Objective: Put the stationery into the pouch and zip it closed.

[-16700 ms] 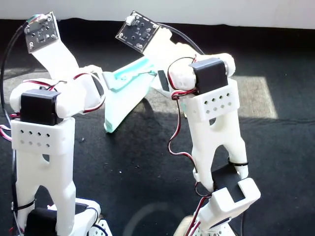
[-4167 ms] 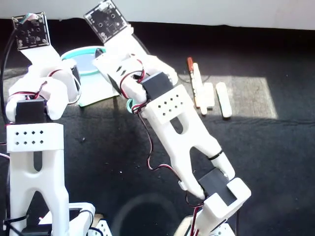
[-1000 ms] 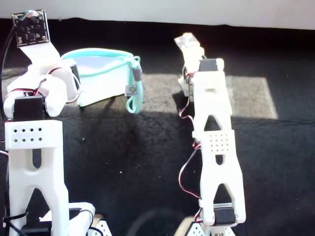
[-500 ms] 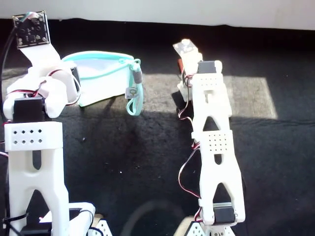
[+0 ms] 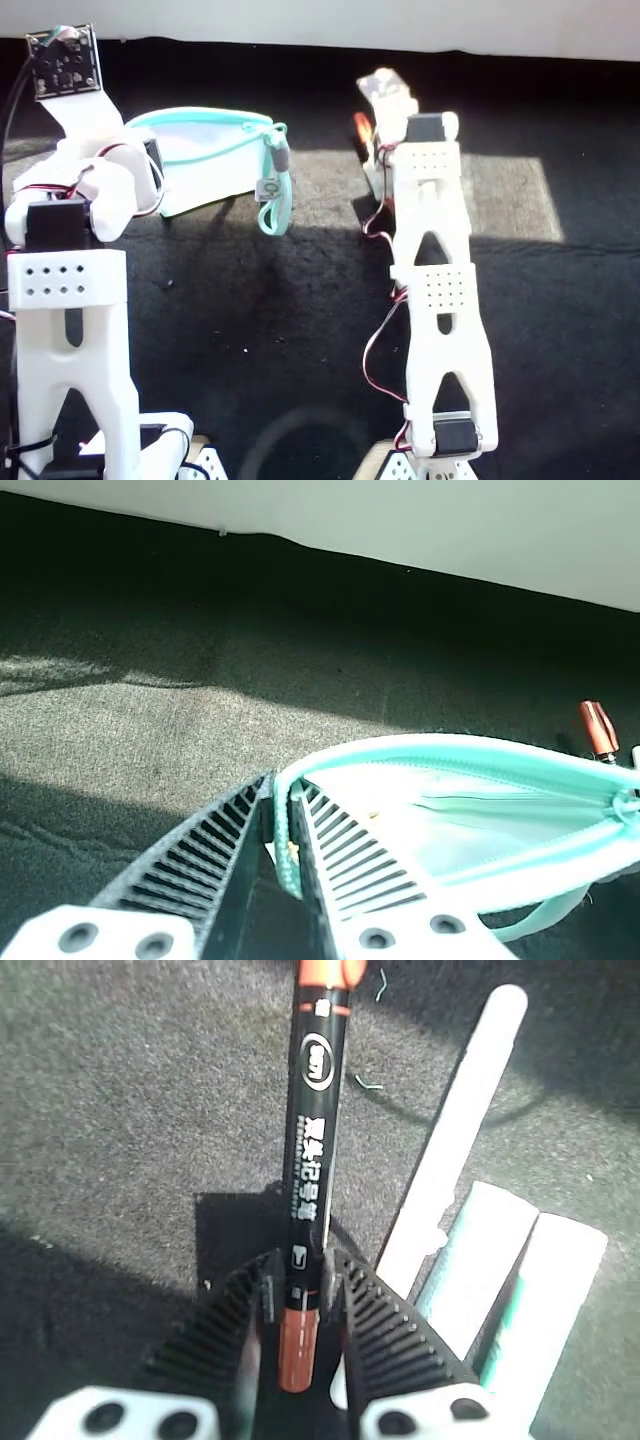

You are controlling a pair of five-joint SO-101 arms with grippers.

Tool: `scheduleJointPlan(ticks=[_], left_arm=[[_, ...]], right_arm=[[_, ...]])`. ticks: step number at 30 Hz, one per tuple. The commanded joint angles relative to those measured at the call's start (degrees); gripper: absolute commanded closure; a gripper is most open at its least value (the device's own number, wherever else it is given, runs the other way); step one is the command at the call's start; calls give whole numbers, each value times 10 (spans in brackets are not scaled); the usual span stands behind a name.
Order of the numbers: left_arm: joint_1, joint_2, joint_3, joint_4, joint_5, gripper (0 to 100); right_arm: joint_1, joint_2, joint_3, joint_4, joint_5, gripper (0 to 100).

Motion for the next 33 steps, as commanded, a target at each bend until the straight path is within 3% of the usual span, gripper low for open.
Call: scheduleJointPlan(ticks=[1, 8, 18, 22, 28, 33], left_arm=[[0, 44, 9, 35, 7, 992], [0, 44, 8, 32, 7, 992], [2, 44, 8, 32, 7, 992], [2, 44, 7, 30, 8, 992], [3, 44, 7, 30, 8, 992], [2, 44, 7, 18, 5, 992]], right_arm=[[-8, -171, 160, 7, -9, 994], [-45, -447, 609, -27, -6, 993], [-52, -668, 1106, -282, 23, 993], [-52, -712, 1215, -316, 52, 993], [-52, -720, 1247, -309, 72, 980], [-75, -725, 1229, -278, 74, 760]])
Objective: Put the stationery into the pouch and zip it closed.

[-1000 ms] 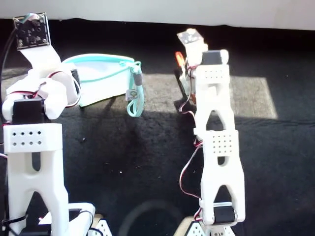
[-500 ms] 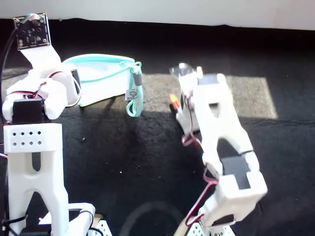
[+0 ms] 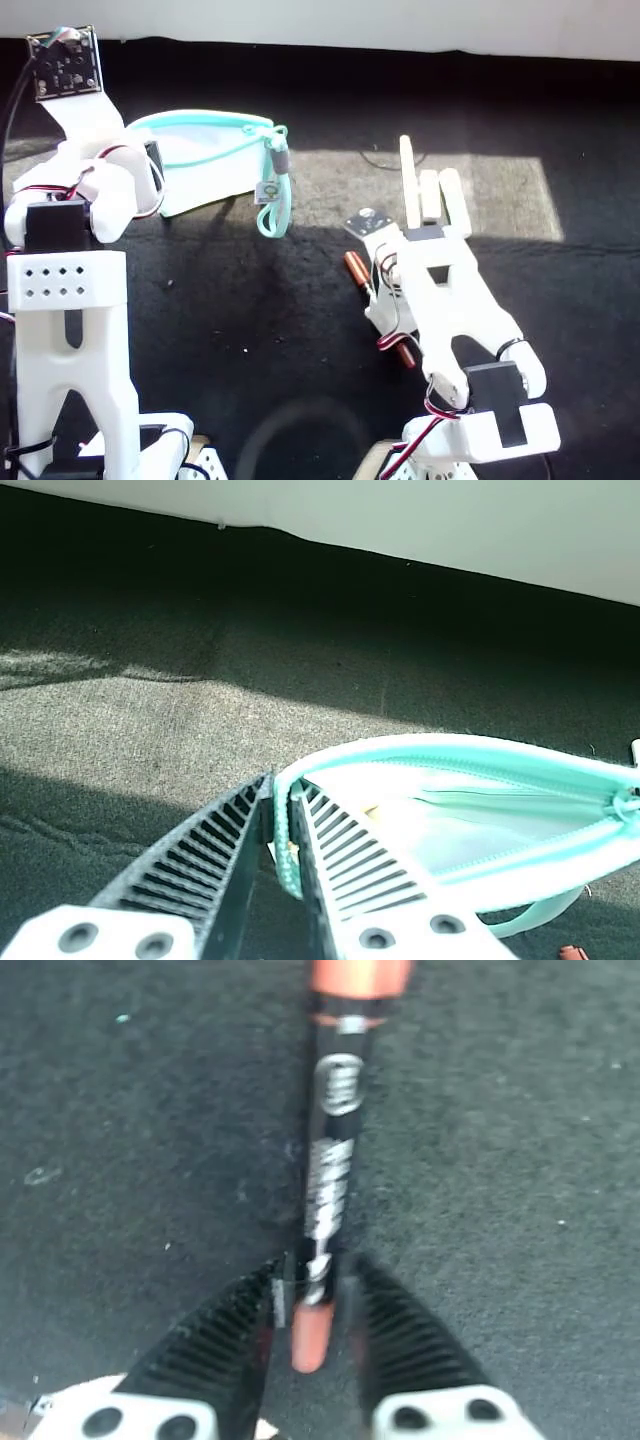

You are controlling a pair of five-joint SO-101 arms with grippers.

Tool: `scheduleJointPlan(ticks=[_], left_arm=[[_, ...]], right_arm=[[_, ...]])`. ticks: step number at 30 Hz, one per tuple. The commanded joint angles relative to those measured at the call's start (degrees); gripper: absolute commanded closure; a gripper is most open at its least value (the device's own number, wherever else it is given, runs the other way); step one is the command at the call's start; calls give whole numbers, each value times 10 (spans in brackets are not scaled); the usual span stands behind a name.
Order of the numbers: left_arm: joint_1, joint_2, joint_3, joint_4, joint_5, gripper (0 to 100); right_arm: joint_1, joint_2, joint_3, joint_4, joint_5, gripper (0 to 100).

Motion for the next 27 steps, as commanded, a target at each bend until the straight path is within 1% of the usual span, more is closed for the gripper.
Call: scheduleJointPlan(ticks=[1, 5, 8, 10, 15, 19, 24, 25, 27], left_arm=[[1, 44, 7, 12, 5, 992], [1, 44, 7, 12, 5, 992], [1, 44, 7, 12, 5, 992], [1, 44, 7, 12, 5, 992], [1, 44, 7, 12, 5, 992], [1, 44, 11, 15, 5, 992], [1, 44, 11, 16, 5, 992], [1, 44, 11, 16, 5, 992], [1, 44, 11, 16, 5, 992]], right_arm=[[-33, -23, -30, 34, 7, 752], [-73, -18, -136, 83, 2, 779], [-78, -2, -218, 77, -27, 779], [-80, 33, -269, 75, -33, 779], [-78, 182, -376, 81, -35, 781], [-84, 266, -450, 102, -36, 781], [-92, 323, -508, 118, -36, 783], [-90, 331, -514, 116, -37, 792], [-89, 347, -525, 116, -37, 848]])
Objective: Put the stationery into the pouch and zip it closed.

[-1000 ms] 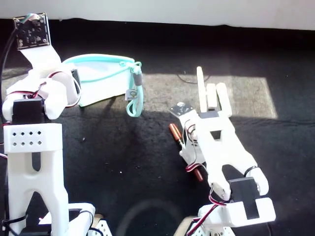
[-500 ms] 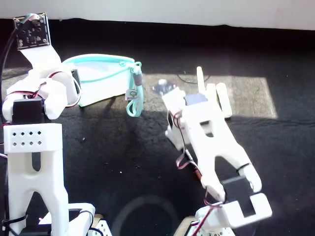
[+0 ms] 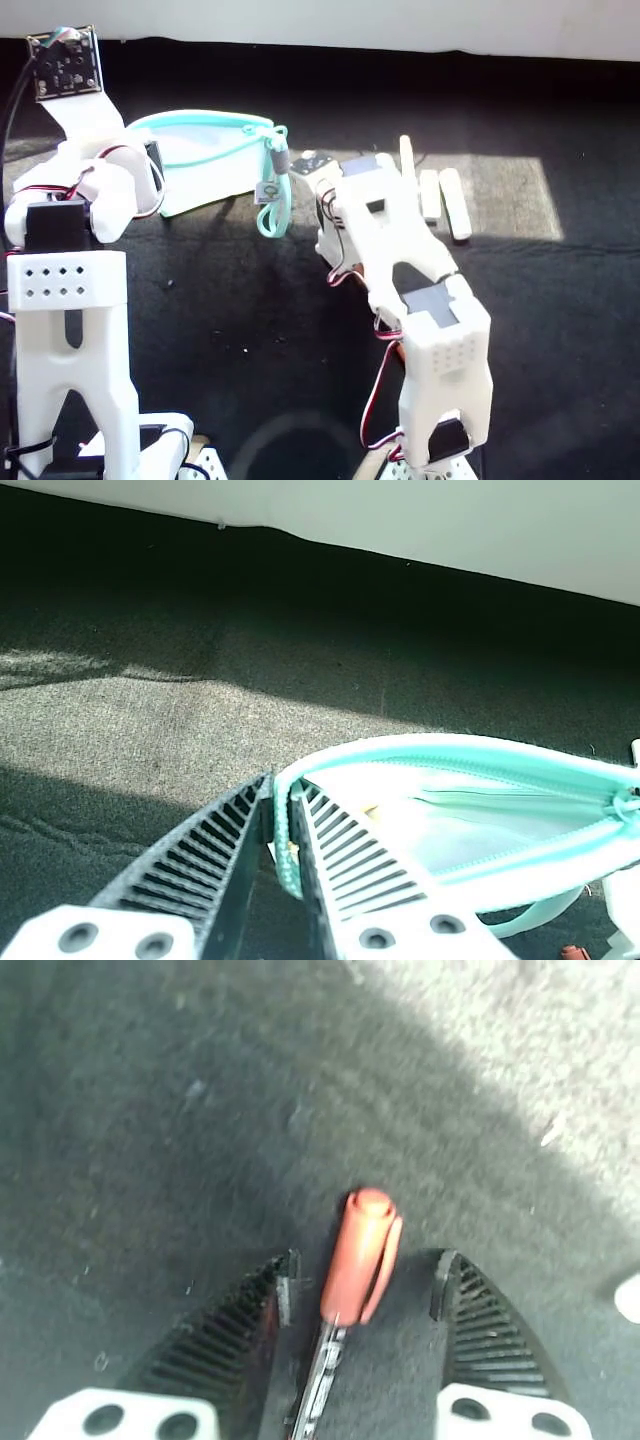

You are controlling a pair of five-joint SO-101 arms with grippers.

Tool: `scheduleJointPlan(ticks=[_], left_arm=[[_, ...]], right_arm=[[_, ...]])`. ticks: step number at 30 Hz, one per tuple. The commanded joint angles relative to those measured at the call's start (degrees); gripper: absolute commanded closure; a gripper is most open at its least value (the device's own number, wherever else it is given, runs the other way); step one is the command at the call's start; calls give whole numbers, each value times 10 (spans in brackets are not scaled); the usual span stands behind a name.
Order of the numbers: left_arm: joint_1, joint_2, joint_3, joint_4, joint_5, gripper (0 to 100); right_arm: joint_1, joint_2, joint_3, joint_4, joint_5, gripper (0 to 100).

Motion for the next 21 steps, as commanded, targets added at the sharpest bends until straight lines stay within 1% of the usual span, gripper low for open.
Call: scheduleJointPlan(ticks=[1, 3, 5, 7, 10, 13, 17, 21], left_arm=[[1, 44, 11, 16, 5, 992], [1, 44, 10, 16, 5, 992], [1, 44, 9, 16, 5, 992], [1, 44, 9, 16, 5, 992], [1, 44, 9, 16, 5, 992], [1, 44, 10, 16, 5, 992], [1, 44, 9, 17, 5, 992], [1, 45, 12, 17, 5, 992]], right_arm=[[-5, 13, -40, 6, -5, 889], [-5, 23, -49, 6, -5, 994], [-5, 29, -51, 6, -5, 981], [-5, 28, -53, 6, -5, 994], [-4, -3, -52, 12, -5, 992], [13, -70, -48, 12, -5, 992], [51, -198, -48, 23, -5, 992], [57, -345, -50, 27, -5, 992]])
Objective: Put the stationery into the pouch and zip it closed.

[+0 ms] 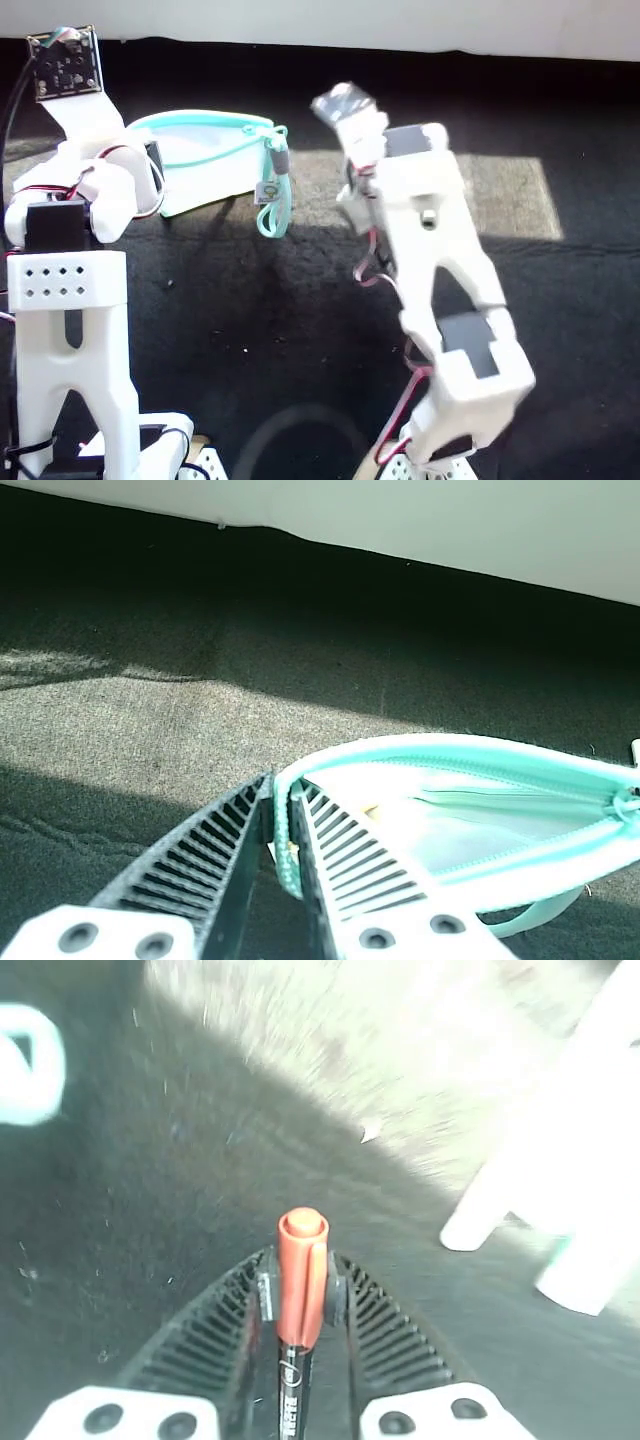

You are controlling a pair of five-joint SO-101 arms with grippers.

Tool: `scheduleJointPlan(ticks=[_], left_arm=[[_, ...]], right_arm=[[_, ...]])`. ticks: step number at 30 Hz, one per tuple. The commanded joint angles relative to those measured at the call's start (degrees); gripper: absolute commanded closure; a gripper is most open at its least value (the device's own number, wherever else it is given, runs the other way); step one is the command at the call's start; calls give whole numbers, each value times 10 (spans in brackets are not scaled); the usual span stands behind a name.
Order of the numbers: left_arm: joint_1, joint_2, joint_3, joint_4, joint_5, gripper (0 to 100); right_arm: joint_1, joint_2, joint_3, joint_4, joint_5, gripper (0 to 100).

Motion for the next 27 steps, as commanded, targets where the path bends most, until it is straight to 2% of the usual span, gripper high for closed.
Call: scheduleJointPlan(ticks=[1, 6, 9, 12, 16, 27], left_arm=[[1, 45, 13, 17, 5, 992], [1, 44, 13, 17, 5, 992], [1, 48, 13, 17, 5, 992], [1, 49, 13, 18, 5, 992], [1, 49, 13, 18, 5, 992], [1, 49, 13, 18, 5, 992]], right_arm=[[4, -164, -22, -5, -4, 992], [-30, -298, -22, -133, -5, 992], [-73, -342, -22, -229, -60, 992], [-104, -363, -22, -348, -108, 992], [-156, -349, -18, -487, -113, 992], [-249, -266, -56, -533, -115, 992]])
